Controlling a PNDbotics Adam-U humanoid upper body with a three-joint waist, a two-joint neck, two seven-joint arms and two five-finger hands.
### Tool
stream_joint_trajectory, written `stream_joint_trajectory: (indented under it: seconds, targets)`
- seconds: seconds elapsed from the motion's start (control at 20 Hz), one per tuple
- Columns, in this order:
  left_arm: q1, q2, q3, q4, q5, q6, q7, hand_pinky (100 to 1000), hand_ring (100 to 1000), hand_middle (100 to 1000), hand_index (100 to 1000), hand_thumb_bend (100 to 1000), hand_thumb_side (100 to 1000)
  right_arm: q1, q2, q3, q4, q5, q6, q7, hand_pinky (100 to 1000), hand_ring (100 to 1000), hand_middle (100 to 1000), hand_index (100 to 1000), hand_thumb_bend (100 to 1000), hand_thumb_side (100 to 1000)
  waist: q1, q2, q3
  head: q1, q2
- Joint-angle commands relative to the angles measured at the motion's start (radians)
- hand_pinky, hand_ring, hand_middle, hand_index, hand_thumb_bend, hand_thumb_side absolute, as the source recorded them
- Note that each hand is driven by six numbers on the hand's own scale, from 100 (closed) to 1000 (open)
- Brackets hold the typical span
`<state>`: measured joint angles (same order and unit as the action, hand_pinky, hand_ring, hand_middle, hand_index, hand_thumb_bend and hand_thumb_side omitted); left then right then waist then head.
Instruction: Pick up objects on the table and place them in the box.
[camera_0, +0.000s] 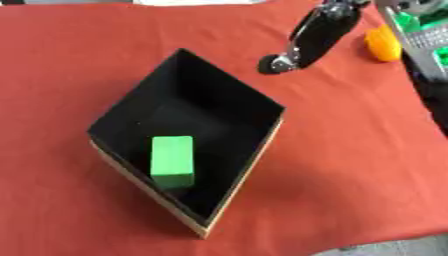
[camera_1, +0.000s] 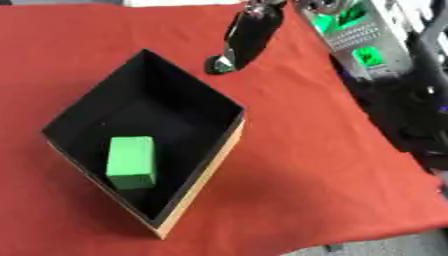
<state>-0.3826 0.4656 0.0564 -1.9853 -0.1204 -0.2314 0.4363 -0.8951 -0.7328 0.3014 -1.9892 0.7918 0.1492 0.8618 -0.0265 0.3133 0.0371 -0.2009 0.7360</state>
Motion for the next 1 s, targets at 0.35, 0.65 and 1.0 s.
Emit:
stream_joint_trajectory:
  seconds: [0.35,0.65,1.0]
  targets:
    - [-0.007,0.027,0.012,-0.015,-0.009,0.003,0.002,533,815,686,804,100,561,0.184,-0.219,-0.147,-0.011,0.045,0.206,-0.021,871,941,854,914,569,148,0.004,-0.008,0.001,-0.014,-0.019]
    - [-0.011,0.032,0.012,-0.015,-0.010,0.002,0.002,532,815,687,804,100,560,0.287,-0.299,-0.195,-0.011,0.035,0.343,0.016,864,938,861,915,578,173,0.008,0.002,0.007,-0.018,-0.030]
    - [-0.014,0.037,0.012,-0.015,-0.013,0.002,0.003,530,817,688,804,100,562,0.312,-0.342,-0.227,0.095,0.042,0.415,0.024,867,945,870,915,579,165,0.012,0.016,0.020,-0.016,-0.046]
